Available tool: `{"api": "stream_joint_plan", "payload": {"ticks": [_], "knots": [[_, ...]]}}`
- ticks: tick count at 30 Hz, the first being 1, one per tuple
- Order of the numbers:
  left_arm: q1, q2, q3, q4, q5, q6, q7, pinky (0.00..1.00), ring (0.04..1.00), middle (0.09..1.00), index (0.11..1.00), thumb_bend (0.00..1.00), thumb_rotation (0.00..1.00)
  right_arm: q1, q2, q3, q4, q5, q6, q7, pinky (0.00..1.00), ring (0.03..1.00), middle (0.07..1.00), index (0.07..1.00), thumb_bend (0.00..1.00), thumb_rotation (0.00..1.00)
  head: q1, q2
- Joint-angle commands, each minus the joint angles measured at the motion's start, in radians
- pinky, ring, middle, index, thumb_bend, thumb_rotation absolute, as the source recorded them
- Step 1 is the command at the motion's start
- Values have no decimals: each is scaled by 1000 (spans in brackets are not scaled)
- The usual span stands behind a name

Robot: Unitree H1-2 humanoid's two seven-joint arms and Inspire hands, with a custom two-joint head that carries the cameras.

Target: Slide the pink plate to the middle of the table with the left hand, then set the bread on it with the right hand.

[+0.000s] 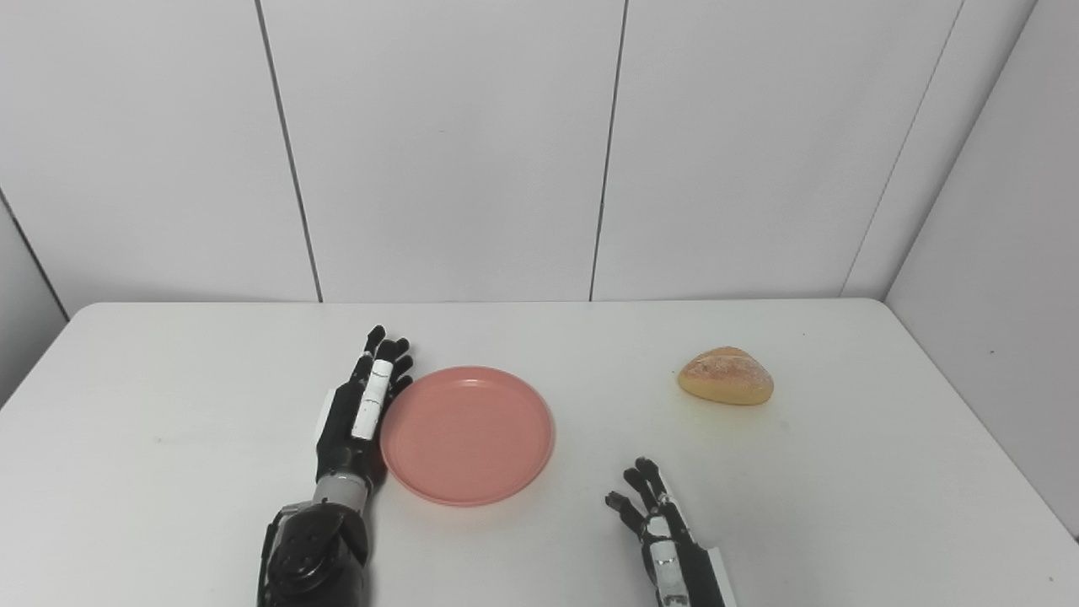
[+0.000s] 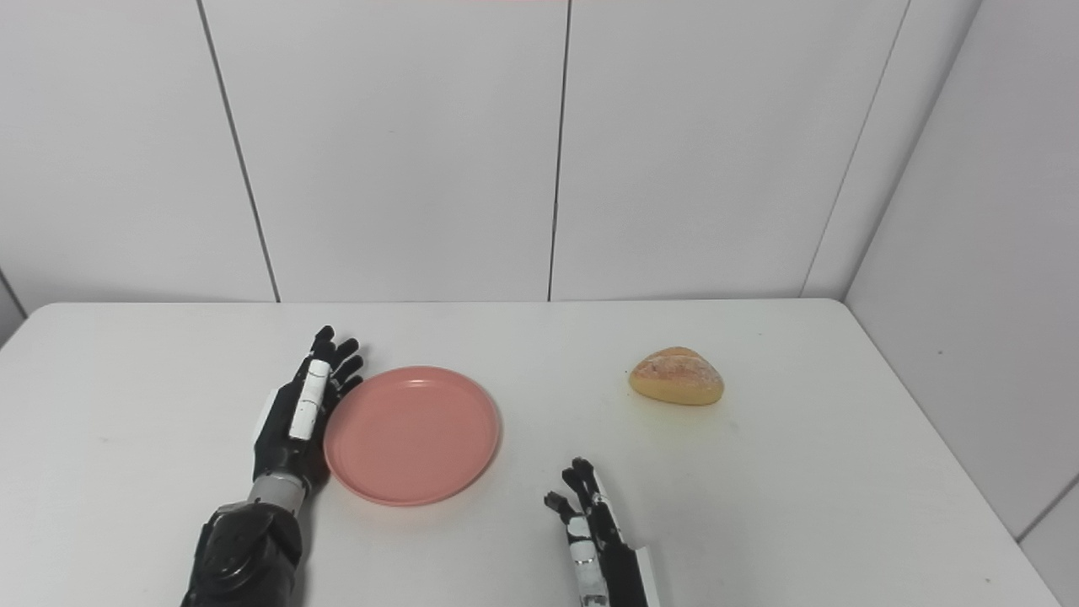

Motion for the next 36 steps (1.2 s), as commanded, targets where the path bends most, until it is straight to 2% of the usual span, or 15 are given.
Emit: {"api": "stream_joint_plan", "payload": {"ticks": [1,11,19,25,29,32,36], "knots": [[-30,-13,-9,9,5,-10,-12,923,915,916,964,962,777,-6,23,10,10,7,-11,4,936,851,933,939,771,974,2,-1],[-24,-16,-2,-1,2,-4,-4,948,920,916,972,970,759,-1,13,4,6,15,-11,7,943,848,927,935,774,965,17,-3],[-26,-13,-1,4,6,-6,-1,924,912,912,970,962,775,-7,1,-17,-14,-11,-38,-13,945,867,913,945,769,933,29,-7],[-39,-9,5,24,-4,-8,-9,938,919,912,973,960,763,-31,-2,-36,-89,-39,-16,-22,884,854,891,945,809,860,17,-14],[-49,-7,4,39,2,-16,-10,920,912,908,967,958,774,-59,-9,-57,-140,-34,8,-20,817,844,880,925,855,757,13,-15],[-54,-10,1,49,4,-24,-12,909,907,903,963,958,778,-86,-30,-75,-164,-31,11,-12,793,851,890,929,855,735,12,-16],[-53,-16,-2,52,4,-28,-11,899,902,901,960,964,777,-123,-63,-102,-200,-32,47,-6,785,864,897,921,884,722,11,-17]]}}
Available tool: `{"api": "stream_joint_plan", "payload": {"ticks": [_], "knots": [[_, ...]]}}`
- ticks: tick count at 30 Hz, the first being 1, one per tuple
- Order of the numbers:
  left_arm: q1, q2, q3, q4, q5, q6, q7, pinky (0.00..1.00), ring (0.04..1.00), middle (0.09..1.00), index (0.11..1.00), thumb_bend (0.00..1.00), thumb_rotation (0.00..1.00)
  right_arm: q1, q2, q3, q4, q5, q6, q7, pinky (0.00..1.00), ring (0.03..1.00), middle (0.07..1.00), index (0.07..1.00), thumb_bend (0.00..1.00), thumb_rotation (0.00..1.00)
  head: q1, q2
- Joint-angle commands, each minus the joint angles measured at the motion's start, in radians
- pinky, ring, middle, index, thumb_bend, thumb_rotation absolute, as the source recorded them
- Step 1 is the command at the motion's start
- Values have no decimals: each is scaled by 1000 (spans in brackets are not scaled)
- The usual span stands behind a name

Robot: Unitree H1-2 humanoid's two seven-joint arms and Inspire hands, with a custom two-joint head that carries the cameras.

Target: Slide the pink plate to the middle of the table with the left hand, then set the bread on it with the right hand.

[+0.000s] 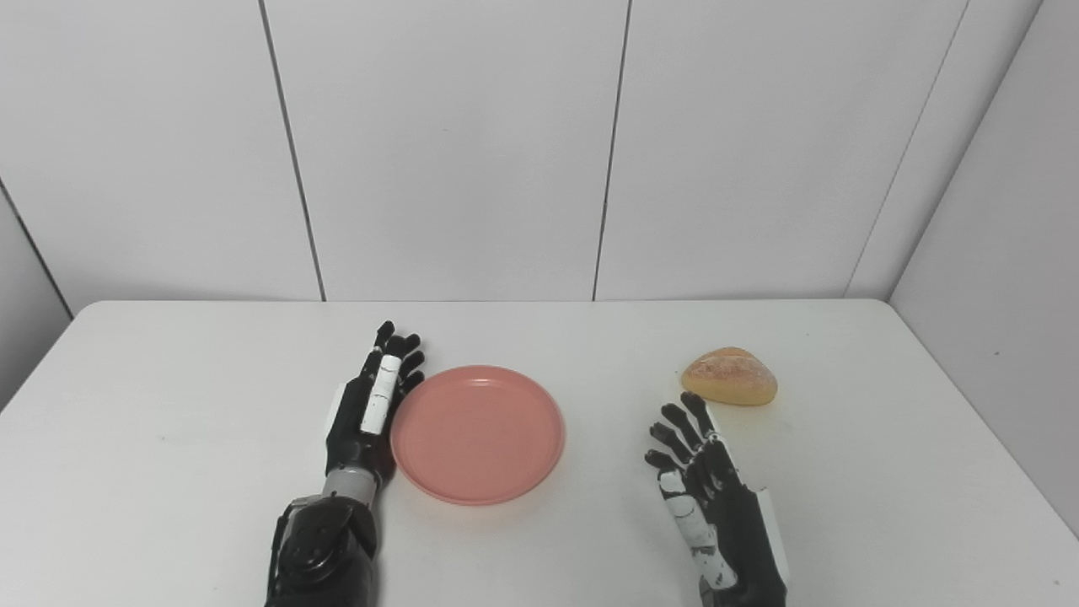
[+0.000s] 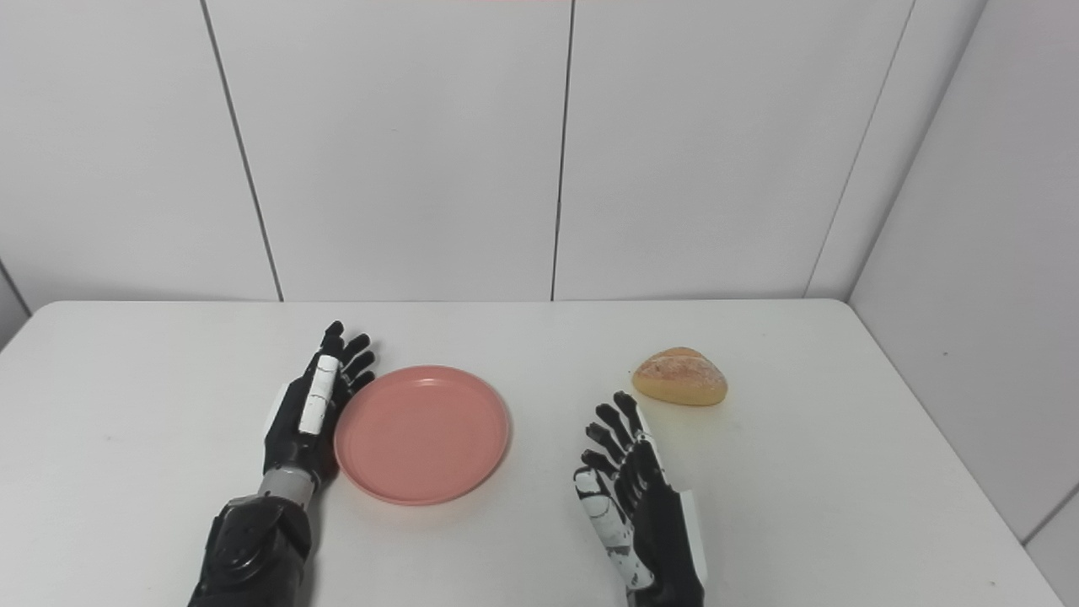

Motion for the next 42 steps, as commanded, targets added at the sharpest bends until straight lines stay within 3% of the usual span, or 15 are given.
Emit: {"api": "stream_joint_plan", "payload": {"ticks": [1,12,21,25,27,28,33,42], "knots": [[-24,-11,-5,3,5,-8,-7,900,902,901,962,963,775,-27,-16,-13,-50,7,16,7,783,862,893,914,892,711,1,1],[-26,-21,0,14,1,-17,0,900,905,903,962,968,769,-170,-135,-71,-102,-70,84,6,676,821,871,890,926,634,10,-3],[-26,-17,1,13,-1,-16,-4,913,908,904,965,963,775,-300,-301,-95,-135,-208,251,78,716,821,858,875,948,613,11,-6],[-27,-17,2,13,-2,-14,-5,912,904,905,964,955,771,-357,-370,-101,-130,-243,330,122,650,800,849,846,988,500,13,-6],[-27,-17,3,13,-3,-14,-6,910,898,902,961,957,765,-378,-395,-102,-123,-254,363,142,664,802,852,844,995,399,13,-6],[-28,-17,3,14,-4,-15,-7,910,898,902,961,957,764,-390,-412,-102,-118,-256,380,155,666,803,852,844,994,393,13,-6],[-26,-17,-1,11,1,-16,-8,886,900,899,966,963,773,-442,-494,-91,-76,-294,417,208,648,804,853,842,1000,290,15,-7],[-25,-20,1,14,4,-21,-1,873,885,884,956,968,759,-547,-635,-31,35,-393,464,314,689,818,847,854,1000,292,26,-9]]}}
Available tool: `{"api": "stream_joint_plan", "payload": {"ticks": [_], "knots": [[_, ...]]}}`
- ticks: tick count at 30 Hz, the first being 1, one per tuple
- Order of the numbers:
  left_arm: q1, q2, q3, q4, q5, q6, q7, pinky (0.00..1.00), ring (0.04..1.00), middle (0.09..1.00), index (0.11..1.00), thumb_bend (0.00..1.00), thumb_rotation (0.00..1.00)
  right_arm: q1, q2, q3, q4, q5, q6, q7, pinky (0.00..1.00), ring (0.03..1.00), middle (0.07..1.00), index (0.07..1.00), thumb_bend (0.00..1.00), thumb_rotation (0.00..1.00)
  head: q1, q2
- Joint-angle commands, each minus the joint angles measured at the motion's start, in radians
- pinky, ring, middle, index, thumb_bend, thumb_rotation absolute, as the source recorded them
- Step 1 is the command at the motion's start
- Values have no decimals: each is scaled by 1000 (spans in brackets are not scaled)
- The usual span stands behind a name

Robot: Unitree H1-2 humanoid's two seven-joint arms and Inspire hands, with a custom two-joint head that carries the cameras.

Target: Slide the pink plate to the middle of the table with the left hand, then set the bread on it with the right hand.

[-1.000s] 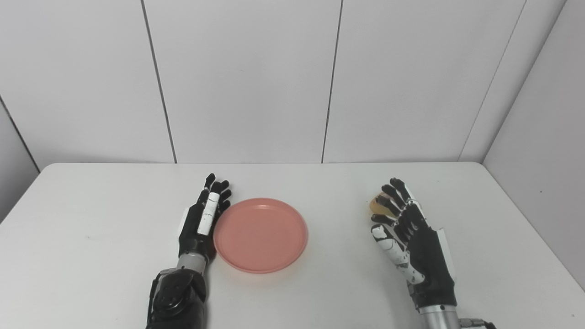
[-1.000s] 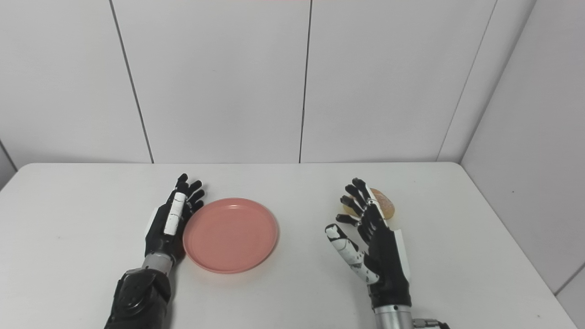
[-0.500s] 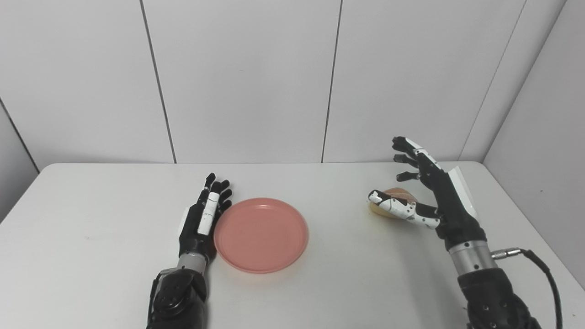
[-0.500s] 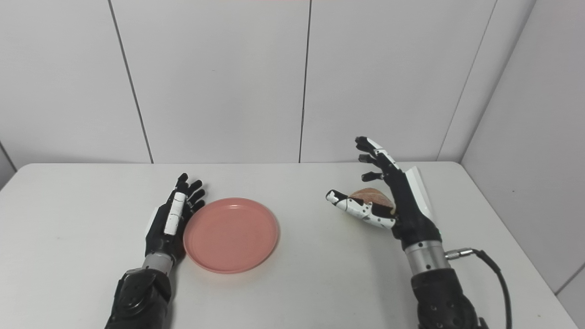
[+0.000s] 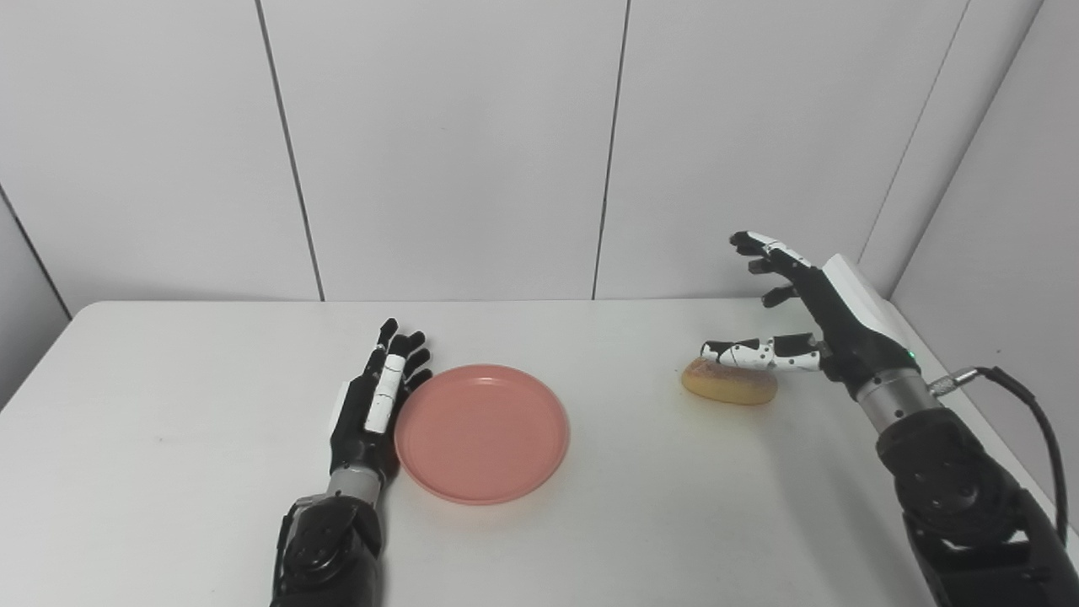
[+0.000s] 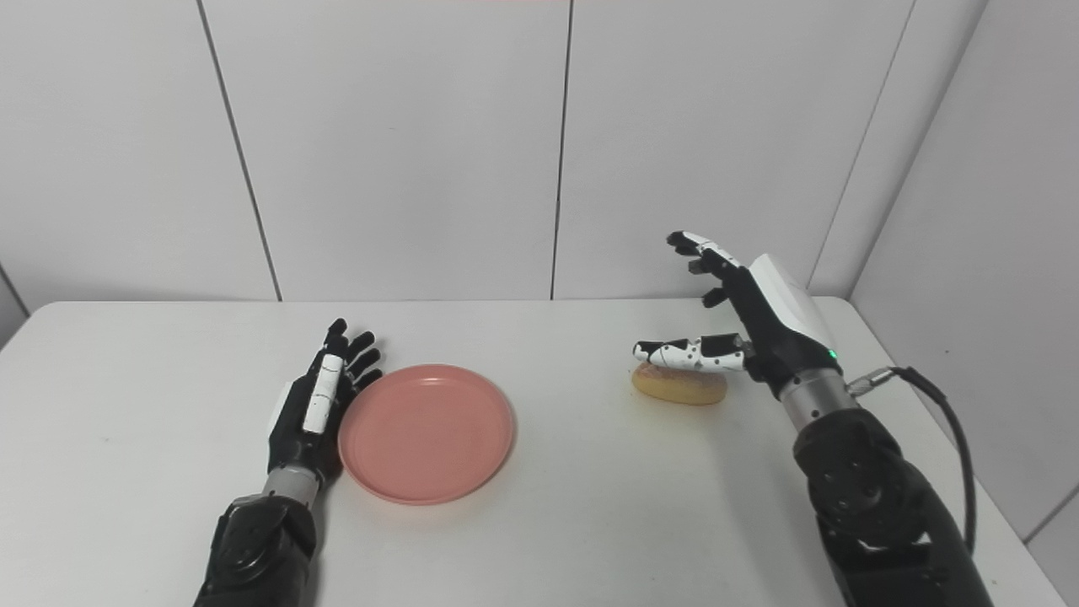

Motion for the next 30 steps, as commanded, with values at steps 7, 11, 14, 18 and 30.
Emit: {"api": "stream_joint_plan", "payload": {"ticks": [7,11,14,18,30], "knots": [[-17,-10,-3,-4,7,7,3,874,886,889,960,972,763,-156,-139,64,122,-64,10,110,715,815,840,824,1000,287,3,1],[-16,-11,-4,-3,8,9,4,856,885,889,962,973,766,-200,-171,104,190,-84,-9,152,690,792,822,811,1000,246,4,0],[-17,-11,-5,-3,10,10,6,851,882,885,958,974,766,-229,-183,126,247,-82,-37,170,698,808,833,798,1000,228,7,-2],[-15,-10,-6,-7,10,13,4,849,883,889,961,970,767,-272,-199,176,326,-101,-64,202,697,827,847,793,1000,247,8,0],[-6,-10,-7,-18,10,18,5,849,884,886,964,963,772,-360,-213,310,511,-143,-93,316,714,827,844,797,1000,256,20,3]]}}
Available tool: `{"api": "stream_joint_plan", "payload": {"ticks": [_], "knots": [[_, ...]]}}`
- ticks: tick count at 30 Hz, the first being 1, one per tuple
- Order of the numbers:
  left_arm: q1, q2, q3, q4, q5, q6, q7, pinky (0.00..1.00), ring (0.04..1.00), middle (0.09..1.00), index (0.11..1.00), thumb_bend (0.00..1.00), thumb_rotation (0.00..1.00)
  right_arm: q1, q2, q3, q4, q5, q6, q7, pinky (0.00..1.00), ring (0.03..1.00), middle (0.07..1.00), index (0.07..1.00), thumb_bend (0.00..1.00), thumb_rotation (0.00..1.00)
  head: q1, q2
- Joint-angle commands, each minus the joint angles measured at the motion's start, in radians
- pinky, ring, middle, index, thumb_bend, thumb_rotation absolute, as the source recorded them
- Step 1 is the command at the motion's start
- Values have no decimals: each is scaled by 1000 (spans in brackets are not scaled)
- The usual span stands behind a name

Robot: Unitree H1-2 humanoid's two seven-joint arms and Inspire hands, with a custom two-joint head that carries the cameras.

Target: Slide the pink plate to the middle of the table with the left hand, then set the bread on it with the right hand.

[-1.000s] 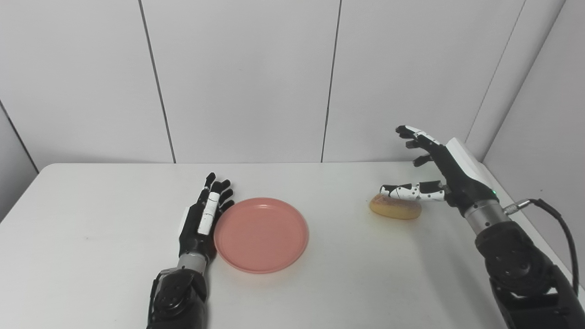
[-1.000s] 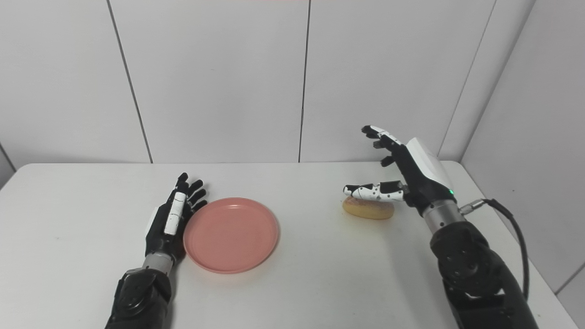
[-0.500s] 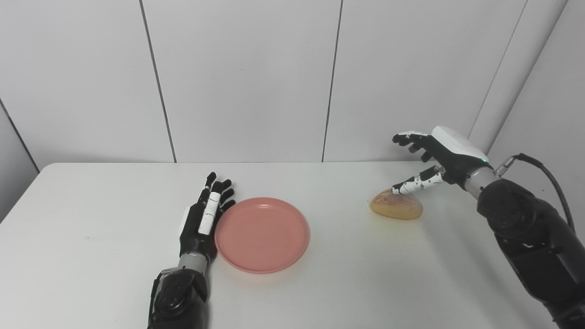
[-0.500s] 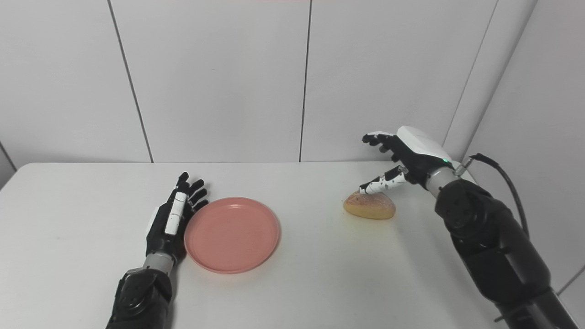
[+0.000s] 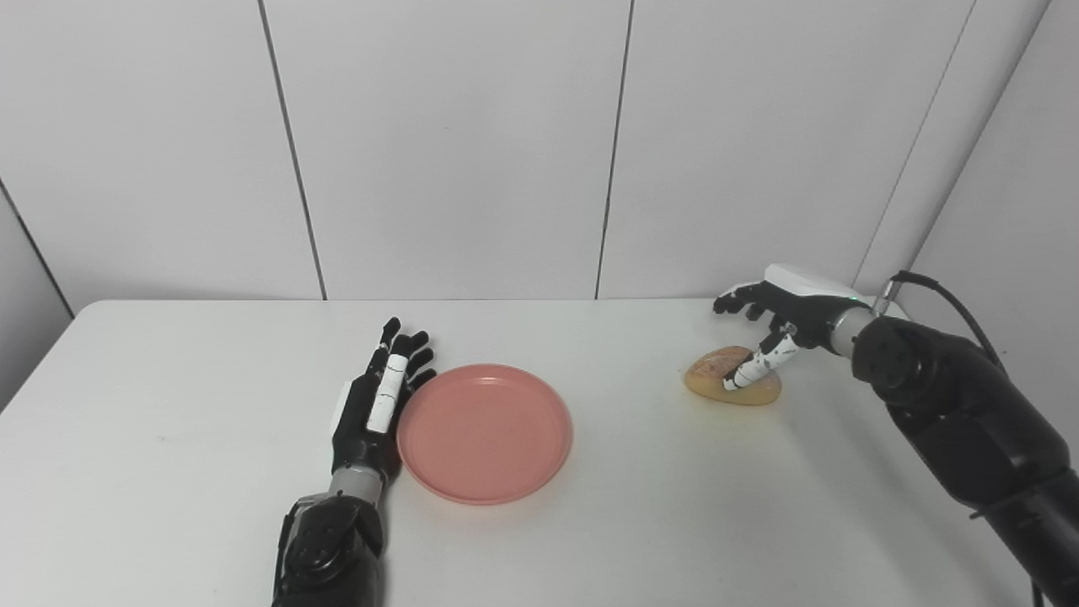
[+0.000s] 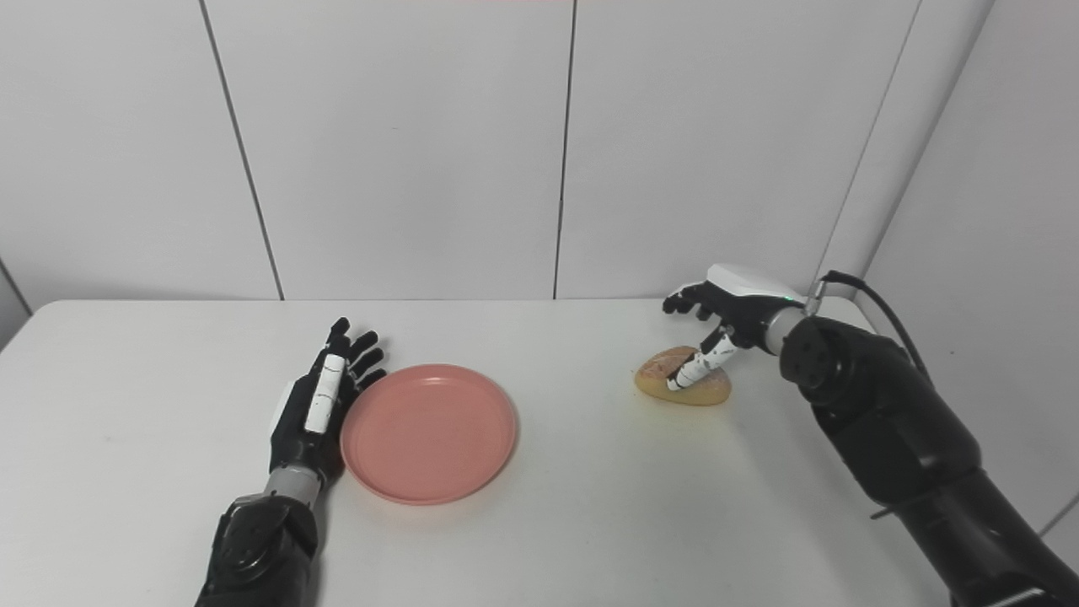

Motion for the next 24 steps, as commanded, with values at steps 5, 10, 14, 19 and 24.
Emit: {"api": "stream_joint_plan", "payload": {"ticks": [5,10,14,19,24], "knots": [[-4,-11,-2,-18,3,18,2,863,887,885,967,954,770,-68,-29,10,37,-20,-53,3,716,827,849,798,1000,230,6,2],[3,-14,-1,-26,5,23,7,864,878,885,961,959,764,-79,-18,17,77,-26,-66,-5,730,837,854,804,1000,208,8,6],[7,-17,0,-32,3,29,11,866,879,885,957,958,758,-89,-13,28,105,-36,-70,-10,750,849,857,809,1000,224,9,7],[10,-17,-3,-33,8,28,12,856,880,888,962,957,764,-94,-5,35,126,-46,-79,-19,752,839,845,804,1000,223,12,9],[10,-15,-5,-28,12,25,11,836,874,885,965,953,770,-93,2,36,135,-51,-94,-39,747,807,813,791,1000,206,12,10]]}}
